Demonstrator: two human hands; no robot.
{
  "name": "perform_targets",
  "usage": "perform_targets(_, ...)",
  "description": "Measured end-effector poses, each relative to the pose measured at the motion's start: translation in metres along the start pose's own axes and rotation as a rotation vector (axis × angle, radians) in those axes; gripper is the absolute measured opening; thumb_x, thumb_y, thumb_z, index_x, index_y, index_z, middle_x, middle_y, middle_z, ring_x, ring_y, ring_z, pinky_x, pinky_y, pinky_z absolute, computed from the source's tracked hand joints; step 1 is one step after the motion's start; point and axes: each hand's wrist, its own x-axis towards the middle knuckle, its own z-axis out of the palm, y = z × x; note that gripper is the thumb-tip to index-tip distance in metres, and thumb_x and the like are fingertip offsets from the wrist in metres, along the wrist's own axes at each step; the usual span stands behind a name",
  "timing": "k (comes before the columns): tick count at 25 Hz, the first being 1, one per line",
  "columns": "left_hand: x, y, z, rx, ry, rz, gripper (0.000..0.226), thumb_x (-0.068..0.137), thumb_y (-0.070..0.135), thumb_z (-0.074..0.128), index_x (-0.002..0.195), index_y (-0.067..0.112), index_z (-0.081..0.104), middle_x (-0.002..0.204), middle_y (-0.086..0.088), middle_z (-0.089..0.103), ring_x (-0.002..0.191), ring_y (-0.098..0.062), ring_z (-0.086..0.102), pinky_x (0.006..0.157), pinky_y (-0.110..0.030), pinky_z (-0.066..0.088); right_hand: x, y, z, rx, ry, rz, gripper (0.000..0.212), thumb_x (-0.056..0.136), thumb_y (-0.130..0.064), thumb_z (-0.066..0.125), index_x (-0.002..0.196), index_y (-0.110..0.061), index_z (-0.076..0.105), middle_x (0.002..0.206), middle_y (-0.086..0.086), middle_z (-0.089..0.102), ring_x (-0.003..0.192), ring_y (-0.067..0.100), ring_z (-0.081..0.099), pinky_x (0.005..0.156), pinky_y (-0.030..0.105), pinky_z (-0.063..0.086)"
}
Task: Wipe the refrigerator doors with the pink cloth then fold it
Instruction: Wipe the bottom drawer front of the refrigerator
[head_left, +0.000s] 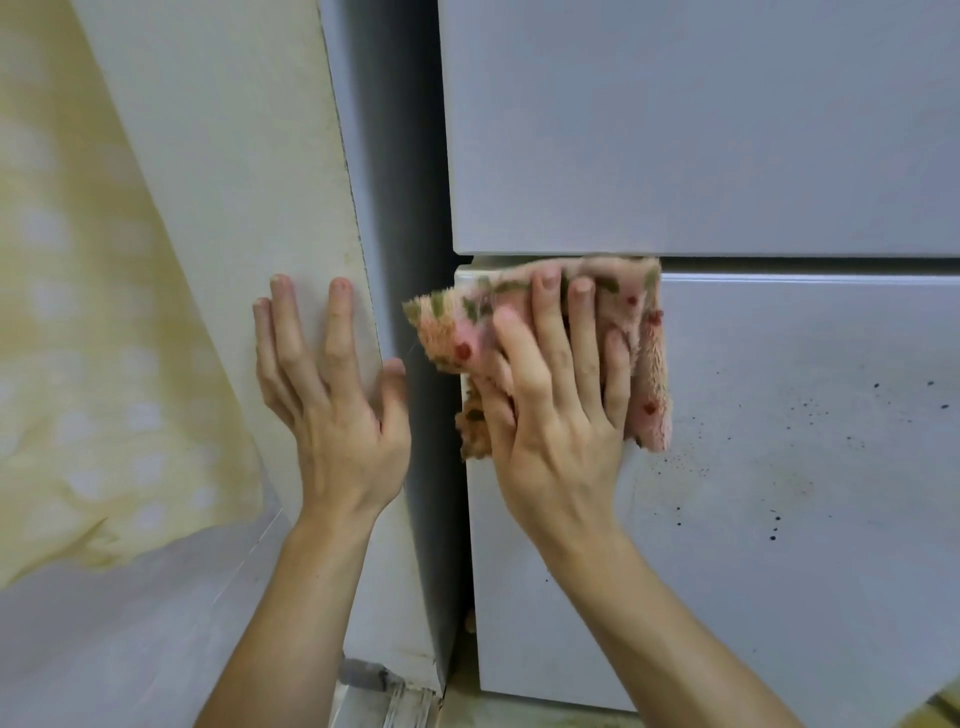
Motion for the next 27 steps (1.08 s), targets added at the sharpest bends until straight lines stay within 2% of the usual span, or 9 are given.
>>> perform_targets(4,-0.005,-0.001,0.001,0.003,0.010,0.006,0.061,0.104,0.021,0.053,0.161,0.009,0.033,0.166,-0.030,0.016,0.156,-0.048,0.015,0.128,-0.058,0.014,-0.107,0.026,-0.007,-0.004,-0.190,-0.124,0.051,0.101,-0.028,0.067,0.150,-0.024,0.056,0.171,0.001,0.029,0.159,0.020,0.026,0.131,0.044,0.015)
perform_targets(8,-0.006,-0.001,0.000,-0.003,0.005,0.010,0.061,0.105,0.021,0.052,0.161,0.012,0.031,0.167,-0.026,0.019,0.157,-0.045,0.016,0.128,-0.057,0.014,-0.189,0.043,-0.021,-0.052,-0.418,-0.141,0.061,0.098,-0.030,0.061,0.156,-0.030,0.045,0.175,-0.008,0.015,0.161,0.015,0.017,0.133,0.041,0.007)
perform_targets(10,-0.006,0.003,-0.001,-0.004,0.002,-0.006,0.062,0.104,0.019,0.052,0.162,0.011,0.030,0.168,-0.026,0.018,0.157,-0.044,0.015,0.128,-0.056,0.014,-0.187,0.051,-0.024,-0.064,-0.449,-0.192,0.072,0.093,-0.017,0.062,0.159,-0.028,0.037,0.176,-0.008,0.012,0.162,0.015,0.014,0.133,0.041,0.005)
perform_targets(12,-0.010,0.006,-0.002,-0.007,-0.018,-0.004,0.063,0.103,0.017,0.052,0.162,0.012,0.030,0.168,-0.024,0.017,0.158,-0.043,0.014,0.128,-0.056,0.014,-0.159,0.048,-0.027,-0.015,-0.404,-0.198,0.080,0.087,-0.002,0.064,0.159,-0.026,0.039,0.175,-0.006,0.015,0.161,0.016,0.018,0.133,0.042,0.007)
perform_targets(14,-0.013,0.007,-0.003,-0.009,-0.033,0.006,0.066,0.100,0.013,0.052,0.162,0.013,0.029,0.169,-0.022,0.016,0.159,-0.041,0.012,0.129,-0.055,0.013,-0.107,0.040,-0.027,0.083,-0.274,-0.156,0.070,0.091,0.004,0.066,0.154,-0.021,0.050,0.170,0.001,0.029,0.160,0.019,0.023,0.132,0.044,0.013)
perform_targets(17,-0.015,0.009,-0.003,-0.013,-0.045,0.006,0.075,0.093,0.004,0.053,0.163,0.011,0.028,0.169,-0.019,0.014,0.159,-0.041,0.012,0.130,-0.053,0.011,-0.021,0.032,-0.026,0.129,-0.053,-0.043,0.049,0.098,-0.003,0.071,0.144,-0.018,0.062,0.160,0.012,0.042,0.157,0.024,0.028,0.129,0.045,0.022)
perform_targets(20,-0.017,0.014,0.001,-0.004,-0.031,0.019,0.078,0.089,0.001,0.052,0.162,0.008,0.027,0.169,-0.020,0.016,0.159,-0.041,0.013,0.130,-0.053,0.012,-0.007,0.036,-0.020,0.107,0.061,-0.017,0.042,0.099,-0.008,0.073,0.140,-0.017,0.067,0.157,0.013,0.046,0.150,0.030,0.039,0.124,0.047,0.033)
perform_targets(23,-0.022,0.020,0.003,-0.026,-0.022,0.026,0.070,0.094,0.007,0.051,0.161,0.006,0.029,0.168,-0.023,0.017,0.158,-0.042,0.014,0.128,-0.057,0.014,-0.078,0.050,-0.025,0.093,-0.067,-0.079,0.042,0.104,-0.015,0.063,0.145,-0.016,0.061,0.166,0.007,0.035,0.156,0.026,0.034,0.128,0.048,0.027)
perform_targets(27,-0.037,0.039,0.011,-0.134,-0.003,0.103,0.058,0.102,0.019,0.042,0.158,0.005,0.030,0.166,-0.023,0.021,0.157,-0.042,0.020,0.127,-0.057,0.018,-0.163,0.069,-0.046,0.068,-0.357,-0.020,0.061,0.097,-0.018,0.054,0.156,-0.025,0.043,0.176,-0.004,0.012,0.162,0.019,0.017,0.133,0.042,0.009)
